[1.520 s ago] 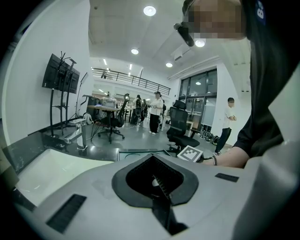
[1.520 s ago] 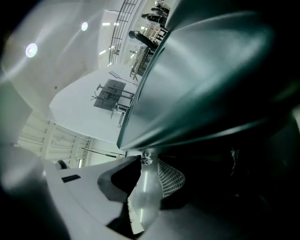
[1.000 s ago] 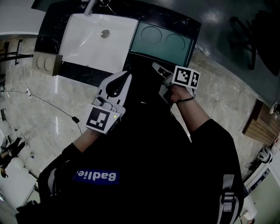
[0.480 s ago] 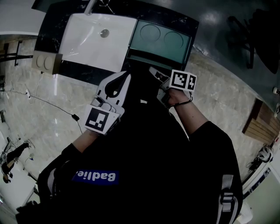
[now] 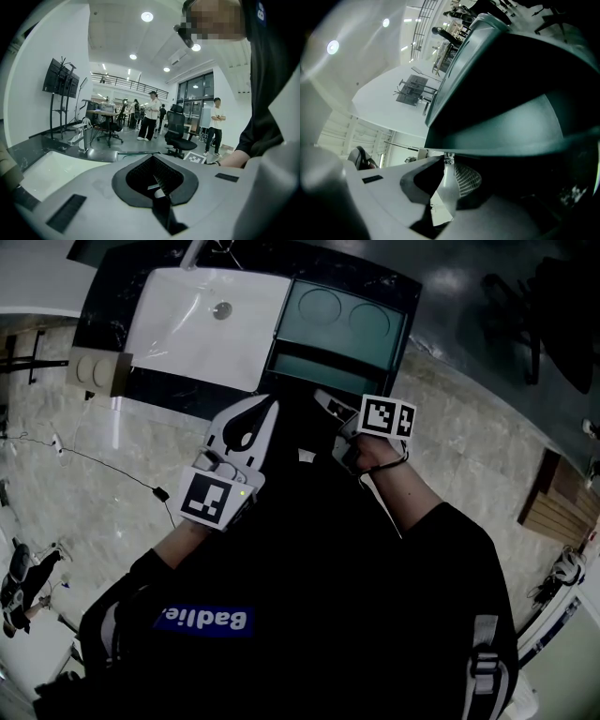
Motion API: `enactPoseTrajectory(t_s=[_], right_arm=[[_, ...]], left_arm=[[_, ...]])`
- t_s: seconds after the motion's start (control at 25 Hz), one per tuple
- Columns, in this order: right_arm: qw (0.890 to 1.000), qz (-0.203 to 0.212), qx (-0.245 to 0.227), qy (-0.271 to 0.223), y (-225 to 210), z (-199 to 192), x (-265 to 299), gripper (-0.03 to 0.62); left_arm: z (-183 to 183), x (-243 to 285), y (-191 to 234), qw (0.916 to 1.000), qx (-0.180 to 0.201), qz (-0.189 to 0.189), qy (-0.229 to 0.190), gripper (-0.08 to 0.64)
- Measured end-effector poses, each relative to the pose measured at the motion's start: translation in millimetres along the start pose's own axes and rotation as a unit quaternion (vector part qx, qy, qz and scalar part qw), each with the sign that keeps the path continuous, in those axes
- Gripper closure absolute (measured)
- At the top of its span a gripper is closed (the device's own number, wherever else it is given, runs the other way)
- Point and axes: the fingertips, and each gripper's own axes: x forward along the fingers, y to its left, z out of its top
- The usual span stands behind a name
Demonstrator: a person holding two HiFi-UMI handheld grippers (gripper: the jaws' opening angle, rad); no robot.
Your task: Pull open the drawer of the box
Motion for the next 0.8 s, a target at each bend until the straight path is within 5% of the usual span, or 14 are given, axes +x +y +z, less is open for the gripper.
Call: enactPoseTrajectory(t_s=[0.8], right_arm=[[1.0, 0.003, 0.001, 0.021, 5, -42, -7, 0.526]], left_arm=[[3, -31, -16, 0.9997, 0.019, 0.008, -0.016, 0.569]])
